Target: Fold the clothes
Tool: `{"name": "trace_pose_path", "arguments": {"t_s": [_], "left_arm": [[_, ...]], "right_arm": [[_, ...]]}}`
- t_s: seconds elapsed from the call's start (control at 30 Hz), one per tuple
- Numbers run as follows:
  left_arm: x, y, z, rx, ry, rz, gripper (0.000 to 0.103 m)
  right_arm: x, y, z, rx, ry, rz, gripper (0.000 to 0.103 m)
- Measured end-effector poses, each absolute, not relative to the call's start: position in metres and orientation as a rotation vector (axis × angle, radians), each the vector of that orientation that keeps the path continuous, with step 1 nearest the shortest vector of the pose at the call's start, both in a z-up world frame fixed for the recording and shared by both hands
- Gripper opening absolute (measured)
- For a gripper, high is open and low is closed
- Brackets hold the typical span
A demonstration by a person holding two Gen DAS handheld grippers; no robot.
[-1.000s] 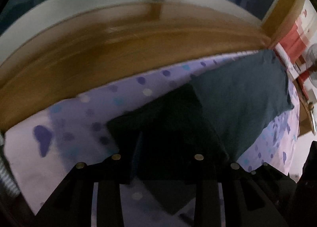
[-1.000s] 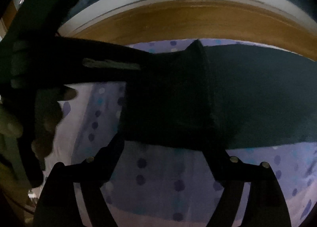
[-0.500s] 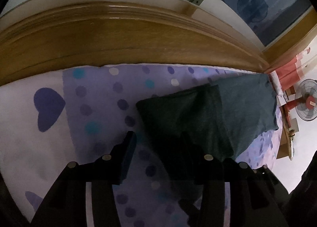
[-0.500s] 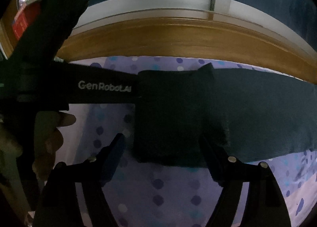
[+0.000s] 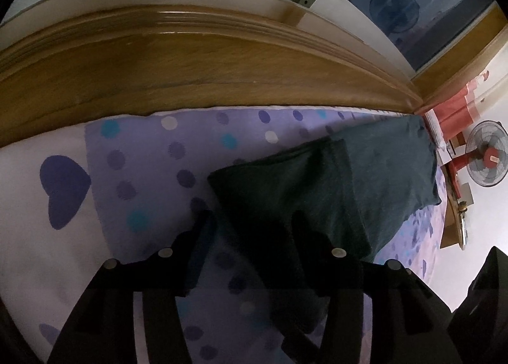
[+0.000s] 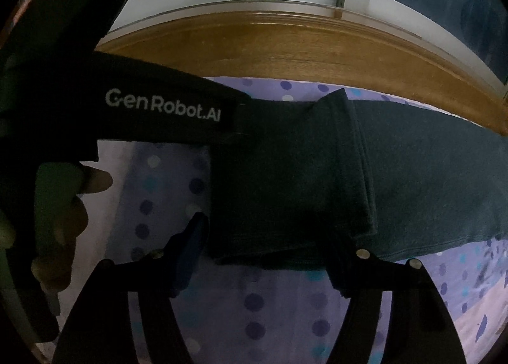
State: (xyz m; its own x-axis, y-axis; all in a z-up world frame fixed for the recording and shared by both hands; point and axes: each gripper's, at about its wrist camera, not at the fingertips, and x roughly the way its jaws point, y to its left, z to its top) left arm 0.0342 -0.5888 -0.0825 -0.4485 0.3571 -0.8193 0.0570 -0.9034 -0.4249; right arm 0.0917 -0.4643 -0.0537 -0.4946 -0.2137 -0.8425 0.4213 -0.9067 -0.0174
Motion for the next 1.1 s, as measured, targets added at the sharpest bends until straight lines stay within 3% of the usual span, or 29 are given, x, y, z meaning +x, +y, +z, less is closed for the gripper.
{"name": "trace_pose_path", "arguments": {"t_s": [0.33, 0.53, 0.57, 0.63, 0.73, 0.87, 1.1], "left_arm": [[0.035, -0.591, -0.081, -1.532, -0.587, 2.464, 0.052], [0.034, -0.588, -0.081, -1.516, -0.588, 2.483, 0.053], [0.034, -0.588, -0.081, -1.51, -0.591, 2.491, 0.05], [0.033, -0.587, -0.081, -1.506, -0.603, 2.491, 0.031], [0.031, -0.584, -0.08, -1.496, -0.616, 2.496, 0.024], [0.031, -0.575, -0.065, -1.469, -0.599, 2.524, 0.02], [0.031, -0.559, -0.037, -1.423, -0.569, 2.574, 0.017]], "right_arm": [[0.091, -0.465, -0.056, 1.314, 0.346, -2.447, 0.061], [0.091, -0.462, -0.054, 1.3, 0.35, -2.473, 0.046], [0.091, -0.459, -0.053, 1.294, 0.335, -2.475, 0.041], [0.09, -0.454, -0.051, 1.281, 0.303, -2.479, 0.03], [0.086, -0.444, -0.05, 1.273, 0.203, -2.455, 0.025], [0.087, -0.433, -0.045, 1.228, 0.122, -2.423, 0.017], [0.085, -0.407, -0.028, 1.118, -0.023, -2.357, 0.016]]}}
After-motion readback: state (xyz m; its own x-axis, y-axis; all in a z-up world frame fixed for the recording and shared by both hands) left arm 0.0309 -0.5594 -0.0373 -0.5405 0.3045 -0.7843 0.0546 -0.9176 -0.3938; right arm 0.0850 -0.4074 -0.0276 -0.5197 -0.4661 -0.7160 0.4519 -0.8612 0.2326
